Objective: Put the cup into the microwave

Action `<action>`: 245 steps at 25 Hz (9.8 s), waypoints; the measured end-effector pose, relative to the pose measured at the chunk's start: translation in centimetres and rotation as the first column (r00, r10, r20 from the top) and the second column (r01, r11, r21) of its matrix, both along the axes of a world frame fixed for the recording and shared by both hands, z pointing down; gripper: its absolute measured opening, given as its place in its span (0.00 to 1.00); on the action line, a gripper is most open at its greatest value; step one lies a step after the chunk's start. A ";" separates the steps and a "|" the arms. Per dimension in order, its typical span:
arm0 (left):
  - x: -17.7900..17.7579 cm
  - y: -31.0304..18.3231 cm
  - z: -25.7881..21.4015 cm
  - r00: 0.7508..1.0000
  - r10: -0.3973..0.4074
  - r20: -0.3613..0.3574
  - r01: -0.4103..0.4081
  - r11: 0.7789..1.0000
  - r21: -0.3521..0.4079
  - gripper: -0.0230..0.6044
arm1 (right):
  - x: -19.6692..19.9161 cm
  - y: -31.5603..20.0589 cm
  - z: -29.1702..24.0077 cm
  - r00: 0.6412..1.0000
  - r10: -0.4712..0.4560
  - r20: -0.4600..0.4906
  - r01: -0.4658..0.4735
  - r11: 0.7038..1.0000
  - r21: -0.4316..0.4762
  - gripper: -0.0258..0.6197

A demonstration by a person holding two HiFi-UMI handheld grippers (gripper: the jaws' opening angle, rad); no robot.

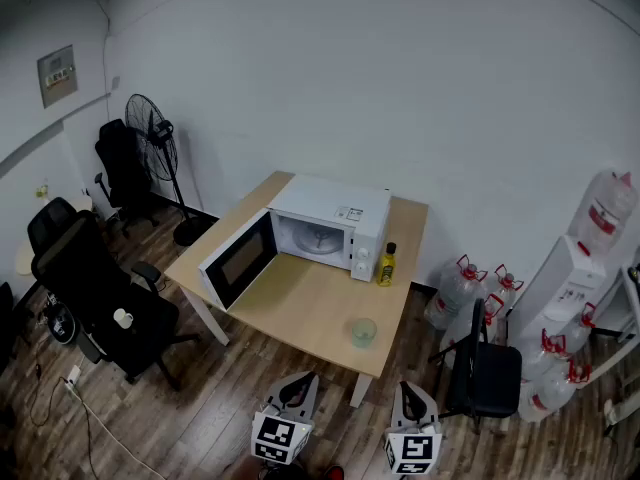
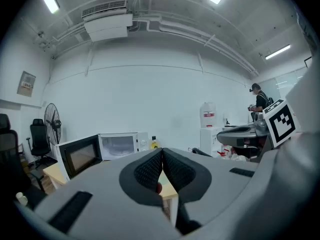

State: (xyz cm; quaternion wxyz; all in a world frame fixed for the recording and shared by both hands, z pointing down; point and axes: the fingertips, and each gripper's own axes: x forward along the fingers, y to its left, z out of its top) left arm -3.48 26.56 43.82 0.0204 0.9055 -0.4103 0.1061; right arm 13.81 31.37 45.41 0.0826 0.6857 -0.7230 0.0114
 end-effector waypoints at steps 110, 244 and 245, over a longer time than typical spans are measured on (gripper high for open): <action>-0.2 -29.1 11.3 0.996 0.003 0.084 0.017 0.973 -0.228 0.07 | -3.8 -29.2 14.6 0.991 -0.050 0.121 0.083 0.956 -0.283 0.64; -7.8 -52.9 12.9 0.975 -0.193 0.106 0.213 0.949 -0.232 0.07 | -11.3 -62.9 13.9 0.970 -0.137 0.200 0.176 0.966 -0.190 0.64; -7.8 -52.7 12.7 0.976 -0.192 0.106 0.211 0.950 -0.229 0.07 | -11.4 -62.6 13.7 0.970 -0.136 0.199 0.174 0.966 -0.189 0.64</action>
